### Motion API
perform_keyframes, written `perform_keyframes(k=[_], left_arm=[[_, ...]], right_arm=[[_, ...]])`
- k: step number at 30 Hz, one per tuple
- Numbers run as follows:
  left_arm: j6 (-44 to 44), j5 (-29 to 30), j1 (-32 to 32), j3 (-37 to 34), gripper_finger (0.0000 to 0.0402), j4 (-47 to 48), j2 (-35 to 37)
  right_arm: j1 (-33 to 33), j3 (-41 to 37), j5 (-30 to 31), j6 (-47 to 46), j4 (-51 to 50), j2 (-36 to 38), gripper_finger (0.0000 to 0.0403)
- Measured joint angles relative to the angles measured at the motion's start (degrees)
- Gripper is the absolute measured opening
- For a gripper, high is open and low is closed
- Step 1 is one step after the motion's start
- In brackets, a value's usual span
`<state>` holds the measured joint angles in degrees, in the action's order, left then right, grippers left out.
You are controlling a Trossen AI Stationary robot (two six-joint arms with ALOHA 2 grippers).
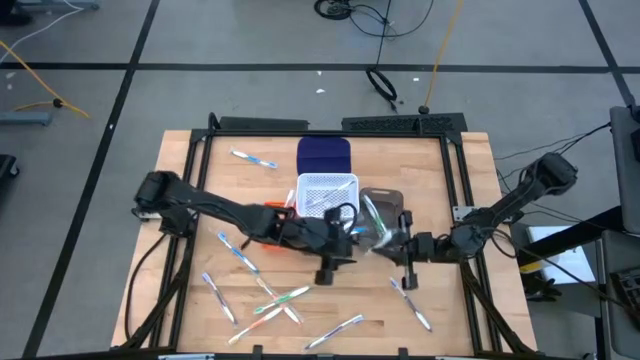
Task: Pick & Place Toothbrushes
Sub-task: Put the green toothbrush into the black bin
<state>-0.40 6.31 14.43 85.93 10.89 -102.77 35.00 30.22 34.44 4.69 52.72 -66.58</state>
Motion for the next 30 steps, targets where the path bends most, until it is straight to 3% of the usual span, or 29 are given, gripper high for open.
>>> perform_keyframes(k=[7,11,17,30], left_arm=[[-6.71,4.92,0.26,0.0,0.0223,21.99,5.6],[-10.35,7.57,1.33,0.0,0.0223,31.11,6.5],[-12.82,8.97,3.66,0.0,0.0223,36.34,6.42],[-13.82,9.31,7.95,0.0,0.0223,36.51,6.42]], right_arm=[[-1.63,0.0,11.71,-9.45,-13.53,4.96,0.001],[-4.76,0.02,12.2,-14.68,-20.7,7.83,0.001],[-11.88,0.02,11.63,-26.13,-36.77,11.7,0.001],[-29.98,0.02,-12.73,-40.67,-56.9,12.84,0.001]])
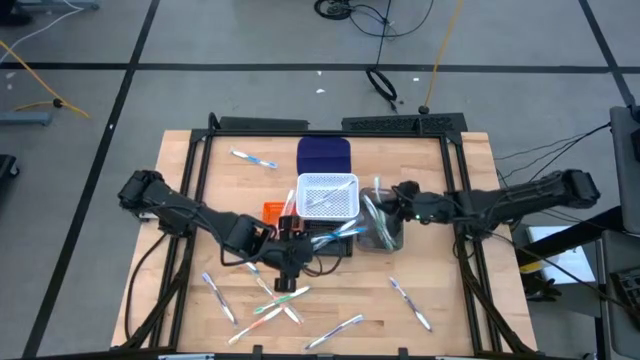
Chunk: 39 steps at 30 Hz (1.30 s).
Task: Pick & Place Toothbrushes
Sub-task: Put the green toothbrush into the black bin
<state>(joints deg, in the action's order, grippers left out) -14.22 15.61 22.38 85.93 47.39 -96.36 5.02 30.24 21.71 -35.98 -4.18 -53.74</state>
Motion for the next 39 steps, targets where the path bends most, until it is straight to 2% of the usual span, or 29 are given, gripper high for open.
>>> perform_keyframes(k=[7,12,21,27,32,39], left_arm=[[-0.02,0.0,0.76,0.0,0.0223,-0.07,0.0],[0.0,0.02,0.76,0.0,0.0223,-0.13,0.0],[0.0,0.05,0.76,0.0,0.0223,-0.11,0.0],[-0.12,0.05,0.76,-0.02,0.0223,0.05,0.0],[-0.99,0.03,0.92,-0.02,0.0223,1.15,0.0],[-3.81,0.01,1.2,-0.02,0.0223,3.9,-0.02]], right_arm=[[-4.03,0.0,-10.13,-5.27,-5.26,-1.77,0.001],[-4.72,0.0,-14.31,-5.39,-5.3,-3.42,0.0014],[-4.73,0.0,-14.33,-3.82,-4.12,-4.04,0.008],[-4.73,0.0,-14.51,-3.65,-4.26,-4.04,0.0104],[-4.68,0.0,-17.45,-2.17,-4.46,-4.04,0.0128],[-5.71,0.0,-17.2,-0.62,-3.97,-4.04,0.0149]])
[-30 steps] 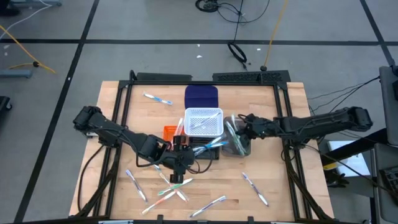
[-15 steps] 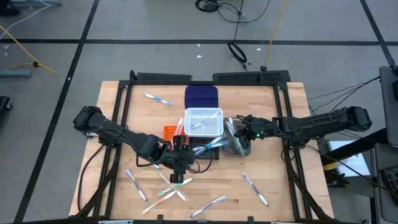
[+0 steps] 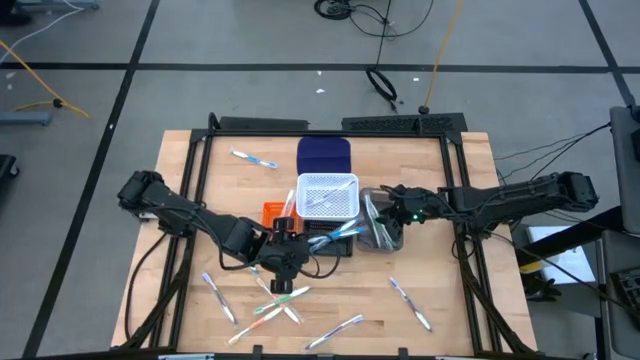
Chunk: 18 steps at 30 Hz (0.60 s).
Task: Pick & Place Toothbrushes
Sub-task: Put the green toothbrush into the black bin
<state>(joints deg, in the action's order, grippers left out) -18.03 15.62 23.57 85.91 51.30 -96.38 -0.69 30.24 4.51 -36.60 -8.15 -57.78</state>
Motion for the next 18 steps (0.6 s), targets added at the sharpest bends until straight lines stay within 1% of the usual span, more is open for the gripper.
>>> perform_keyframes(k=[5,9,11,16,18], left_arm=[[-2.18,-0.02,1.25,0.0,0.0223,2.05,0.0],[-4.58,-0.45,3.19,-0.02,0.0223,3.43,0.0],[-6.18,-0.53,4.73,-0.04,0.0223,3.73,0.0],[-10.99,-0.42,9.18,-2.63,0.0223,1.38,-0.02],[-14.73,0.38,10.99,-4.64,0.0223,0.94,-0.04]], right_arm=[[0.41,0.0,-0.81,0.1,3.1,0.93,0.0145],[2.45,0.0,-5.95,0.25,9.46,1.28,0.0145],[4.3,0.0,-7.54,0.46,12.43,1.27,0.0146],[9.67,0.0,-7.5,1.67,16.18,1.25,0.0142],[11.67,0.0,-6.95,1.92,17.38,0.94,0.0142]])
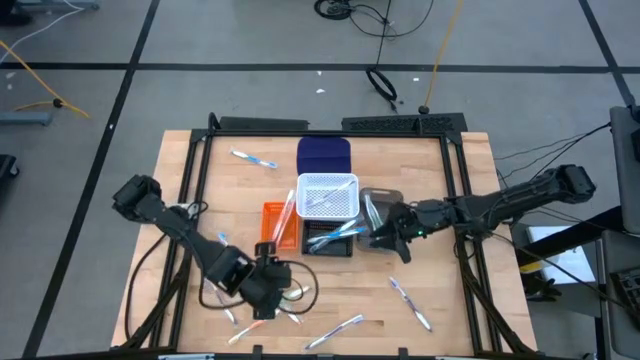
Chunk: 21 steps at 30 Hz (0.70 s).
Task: Pick & Place Toothbrushes
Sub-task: Put the green toothbrush into the black bin
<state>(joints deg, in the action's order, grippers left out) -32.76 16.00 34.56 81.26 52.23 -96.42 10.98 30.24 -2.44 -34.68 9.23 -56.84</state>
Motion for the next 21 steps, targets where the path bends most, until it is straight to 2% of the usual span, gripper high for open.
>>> perform_keyframes(k=[5,11,15,21], left_arm=[[-5.97,-1.13,2.85,-6.89,0.0223,-2.65,-0.07],[-13.57,-1.68,4.21,-11.84,0.0223,-2.79,0.0],[-17.69,-5.76,4.43,-14.37,0.0223,-4.32,0.0],[-18.54,-12.0,5.31,-19.04,0.0223,-15.65,0.0]], right_arm=[[4.02,0.0,5.1,0.02,0.54,-1.07,0.0141],[5.75,0.0,6.82,0.02,0.59,-1.16,0.014],[6.8,0.0,10.33,0.04,0.82,-1.16,0.0139],[6.83,0.0,11.41,0.84,0.82,-1.16,0.0139]])
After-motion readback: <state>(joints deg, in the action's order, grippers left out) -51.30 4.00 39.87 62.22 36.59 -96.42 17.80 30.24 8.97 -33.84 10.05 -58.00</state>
